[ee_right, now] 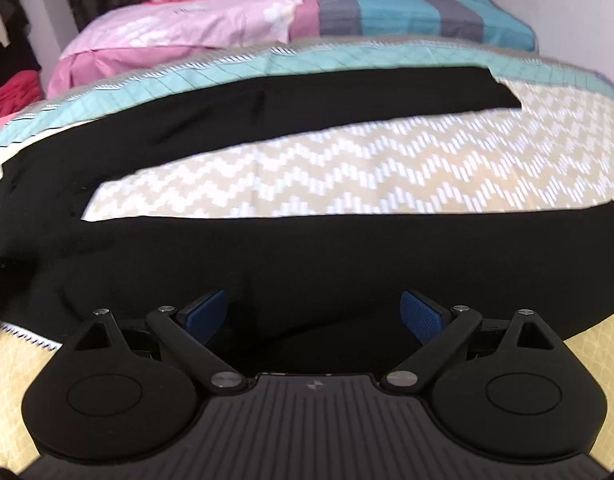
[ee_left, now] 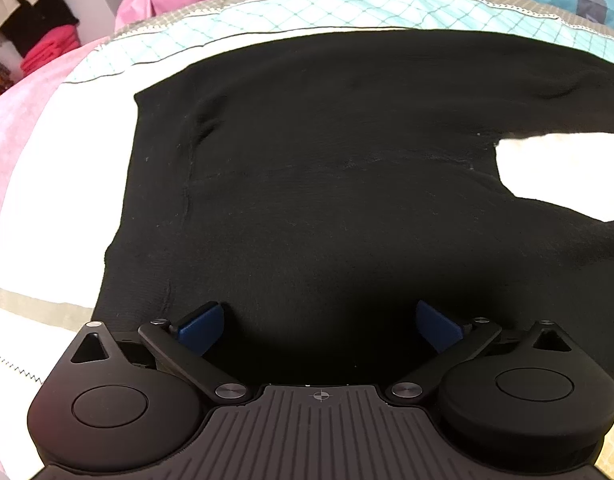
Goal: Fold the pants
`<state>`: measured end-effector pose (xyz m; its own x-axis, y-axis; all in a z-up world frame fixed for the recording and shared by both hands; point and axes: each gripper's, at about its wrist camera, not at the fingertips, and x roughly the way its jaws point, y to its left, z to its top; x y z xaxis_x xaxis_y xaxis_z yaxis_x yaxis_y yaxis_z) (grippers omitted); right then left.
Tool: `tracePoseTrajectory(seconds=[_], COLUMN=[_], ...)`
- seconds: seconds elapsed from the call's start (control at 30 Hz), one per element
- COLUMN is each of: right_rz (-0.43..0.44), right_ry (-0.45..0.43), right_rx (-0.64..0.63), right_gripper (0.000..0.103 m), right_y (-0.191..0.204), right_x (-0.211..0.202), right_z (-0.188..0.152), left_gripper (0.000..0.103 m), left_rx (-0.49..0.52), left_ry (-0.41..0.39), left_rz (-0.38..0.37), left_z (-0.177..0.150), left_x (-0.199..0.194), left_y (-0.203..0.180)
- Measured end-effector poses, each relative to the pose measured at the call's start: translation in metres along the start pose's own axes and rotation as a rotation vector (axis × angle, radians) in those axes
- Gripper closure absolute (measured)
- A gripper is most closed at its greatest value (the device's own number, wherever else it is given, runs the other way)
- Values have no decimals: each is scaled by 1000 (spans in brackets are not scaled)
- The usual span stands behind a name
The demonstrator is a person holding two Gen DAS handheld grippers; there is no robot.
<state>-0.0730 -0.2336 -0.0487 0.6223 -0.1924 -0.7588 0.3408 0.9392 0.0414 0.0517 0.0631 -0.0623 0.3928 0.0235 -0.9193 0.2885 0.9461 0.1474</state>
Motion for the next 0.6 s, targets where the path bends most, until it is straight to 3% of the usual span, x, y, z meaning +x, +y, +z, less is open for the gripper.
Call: tracePoseTrajectory(seconds=[0.2,0.33,0.43,0.6], right_rz=[66,63,81,292], right_ry=[45,-14,-46,60], right_rx=[-99,-56,88,520], right_gripper=[7,7,7,18], right_y=[-25,-60,-102,-176], right_x=[-3,-28,-48,-44], right_z=[-9,-15,-21,-42], left_gripper=[0,0,0,0], left_rx=[-64,-169,-278,-563], left_ry=[25,-24,-71,-31], left_rz=[15,-30,-81,-206], left_z=[1,-11,-33,-67], left_x=[-1,-20,-48,-55], left_y=[3,21,39,78])
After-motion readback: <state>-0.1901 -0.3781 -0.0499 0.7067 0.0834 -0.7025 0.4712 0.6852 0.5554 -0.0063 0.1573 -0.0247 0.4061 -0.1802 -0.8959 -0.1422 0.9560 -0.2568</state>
